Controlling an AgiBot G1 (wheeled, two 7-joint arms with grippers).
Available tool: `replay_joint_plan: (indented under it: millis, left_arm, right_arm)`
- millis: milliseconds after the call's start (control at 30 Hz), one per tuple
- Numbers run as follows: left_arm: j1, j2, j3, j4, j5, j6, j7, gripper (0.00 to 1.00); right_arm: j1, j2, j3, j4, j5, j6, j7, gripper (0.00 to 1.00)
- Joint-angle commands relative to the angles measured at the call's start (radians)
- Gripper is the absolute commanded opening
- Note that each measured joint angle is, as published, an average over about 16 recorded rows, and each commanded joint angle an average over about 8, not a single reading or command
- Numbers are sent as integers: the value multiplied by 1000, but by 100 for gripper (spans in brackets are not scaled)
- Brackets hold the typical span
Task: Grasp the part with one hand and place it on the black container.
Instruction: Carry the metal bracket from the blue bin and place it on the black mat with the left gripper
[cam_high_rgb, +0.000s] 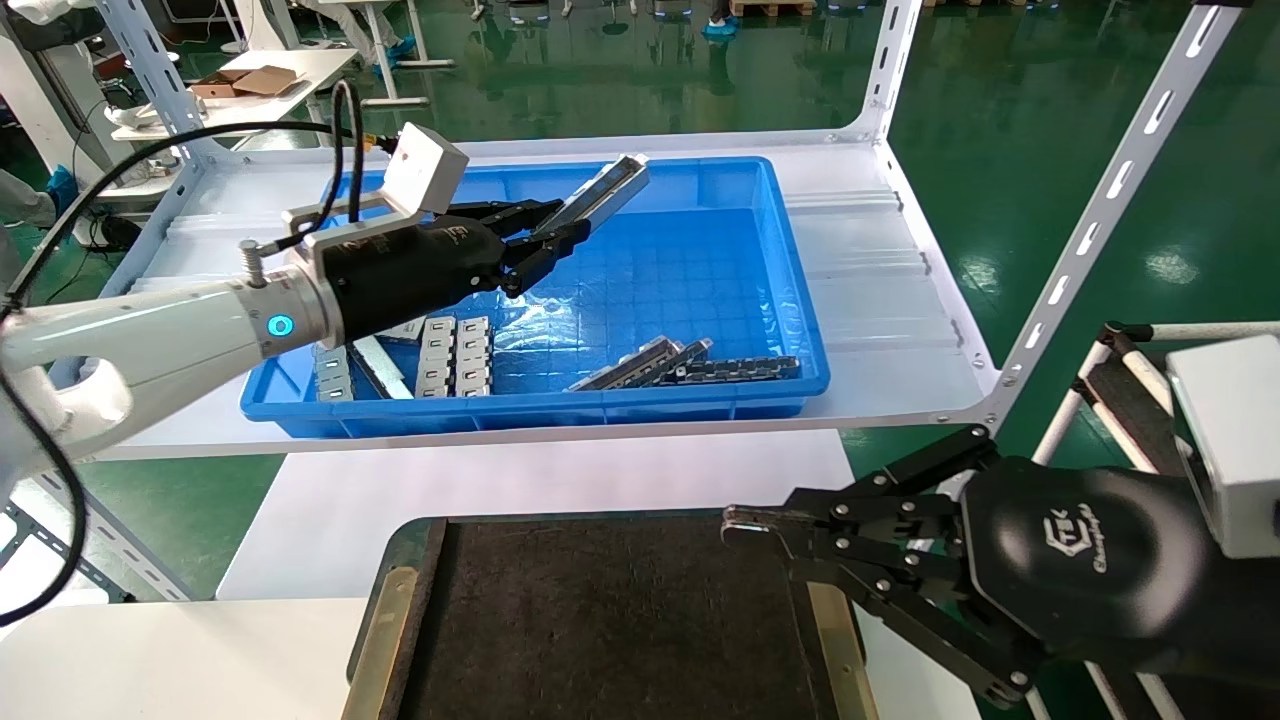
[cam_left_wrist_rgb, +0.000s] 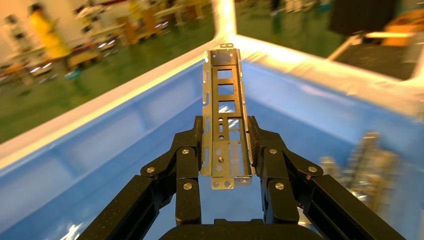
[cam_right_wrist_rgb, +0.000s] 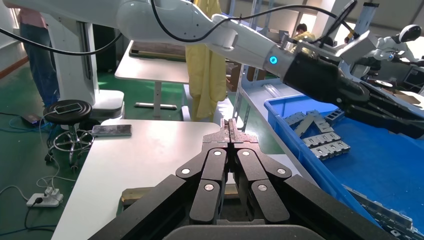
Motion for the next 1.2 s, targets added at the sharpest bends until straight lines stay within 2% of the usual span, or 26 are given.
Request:
replay_joint_plan:
  millis: [33,367,667,933,1067,1200]
  left_arm:
    - [-4,-21,-1,-6,-5,69,5,0]
    - [48,-98,7,-76,-14,345,-24,0]
    - [205,-155,11,-277,-51,511,-94,0]
    - [417,-223,15,-602,-119,490,-246,0]
    - [524,-250,15,-737,-124,413,-324,0]
    - [638,-269,14,-852,-103,283,-402,0]
  right_arm:
    - [0,0,0,0,0,0,0,0]
    - [0,0,0,0,0,0,0,0]
    - [0,0,0,0,0,0,0,0]
    - [0,0,-1,0,0,0,0,0]
    - [0,0,-1,0,0,0,0,0]
    - [0,0,-1,0,0,0,0,0]
